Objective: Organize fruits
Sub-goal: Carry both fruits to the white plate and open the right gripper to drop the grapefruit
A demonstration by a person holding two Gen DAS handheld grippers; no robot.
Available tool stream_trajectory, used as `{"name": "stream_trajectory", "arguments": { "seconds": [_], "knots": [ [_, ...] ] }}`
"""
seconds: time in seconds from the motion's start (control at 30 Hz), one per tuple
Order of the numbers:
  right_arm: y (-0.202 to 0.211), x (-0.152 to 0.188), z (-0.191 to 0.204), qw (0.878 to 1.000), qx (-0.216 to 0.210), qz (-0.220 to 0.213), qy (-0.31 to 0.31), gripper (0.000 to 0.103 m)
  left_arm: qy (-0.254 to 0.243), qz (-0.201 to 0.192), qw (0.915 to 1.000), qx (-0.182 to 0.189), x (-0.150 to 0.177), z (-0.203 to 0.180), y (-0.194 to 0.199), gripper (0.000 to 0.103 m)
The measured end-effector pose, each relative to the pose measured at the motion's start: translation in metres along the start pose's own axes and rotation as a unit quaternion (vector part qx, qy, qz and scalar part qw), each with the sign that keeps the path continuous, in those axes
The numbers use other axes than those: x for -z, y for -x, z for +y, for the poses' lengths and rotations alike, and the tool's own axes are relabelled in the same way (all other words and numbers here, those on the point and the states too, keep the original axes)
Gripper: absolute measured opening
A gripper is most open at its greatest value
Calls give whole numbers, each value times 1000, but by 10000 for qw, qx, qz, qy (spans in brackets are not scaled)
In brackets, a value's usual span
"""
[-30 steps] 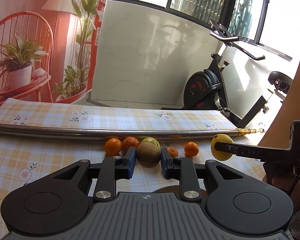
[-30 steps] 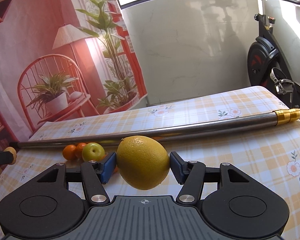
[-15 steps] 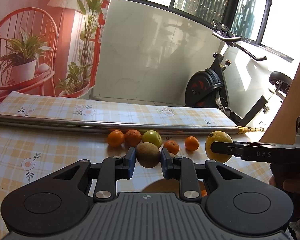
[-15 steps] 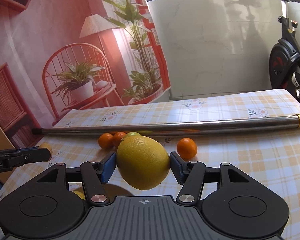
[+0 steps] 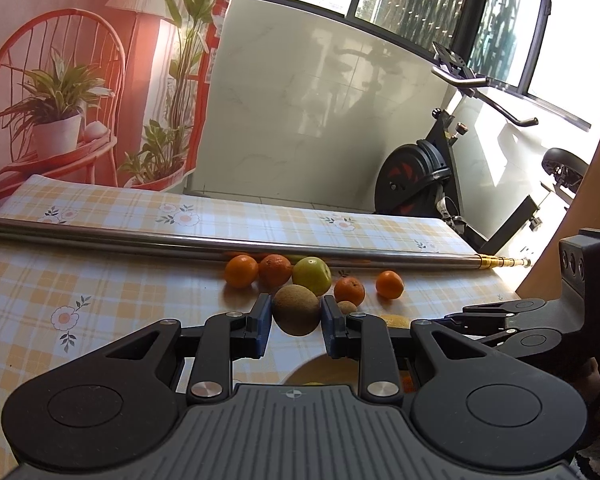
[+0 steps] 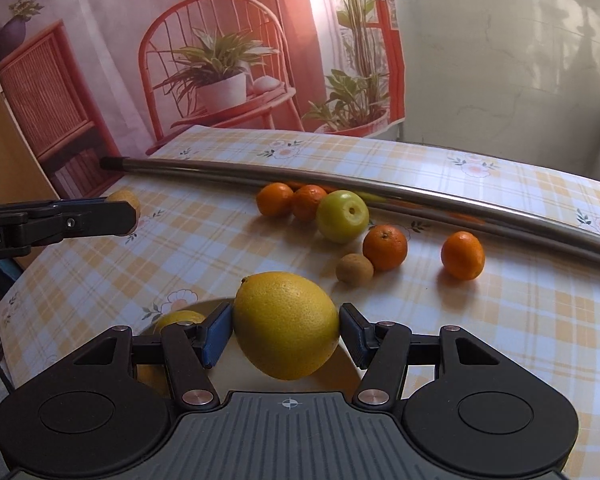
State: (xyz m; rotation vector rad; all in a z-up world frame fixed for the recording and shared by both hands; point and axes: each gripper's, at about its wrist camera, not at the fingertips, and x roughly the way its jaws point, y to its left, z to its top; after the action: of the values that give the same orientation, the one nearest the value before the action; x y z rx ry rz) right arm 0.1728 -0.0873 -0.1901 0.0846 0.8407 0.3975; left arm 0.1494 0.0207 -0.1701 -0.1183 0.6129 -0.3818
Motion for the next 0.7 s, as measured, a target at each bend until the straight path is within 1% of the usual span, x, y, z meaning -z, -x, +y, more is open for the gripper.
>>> {"name": "stream_trajectory", "arguments": {
  "seconds": [0.23, 0.47, 0.6, 0.7],
  "knots": [
    [-14, 1, 8, 9996, -54, 216, 145, 54, 23, 29, 10000, -17, 1, 0, 0, 28],
    [-17, 1, 7, 9996, -117, 222, 143, 54, 41, 95, 9999, -30, 2, -1, -3, 28],
    [-21, 3, 11, 9992, -138, 313, 230, 54, 45, 116, 9999, -13, 2, 0, -4, 28],
    [-21, 6, 14, 9993, -92, 243, 275, 54, 218, 155, 9996, 100, 4, 4, -5, 28]
  ]
}}
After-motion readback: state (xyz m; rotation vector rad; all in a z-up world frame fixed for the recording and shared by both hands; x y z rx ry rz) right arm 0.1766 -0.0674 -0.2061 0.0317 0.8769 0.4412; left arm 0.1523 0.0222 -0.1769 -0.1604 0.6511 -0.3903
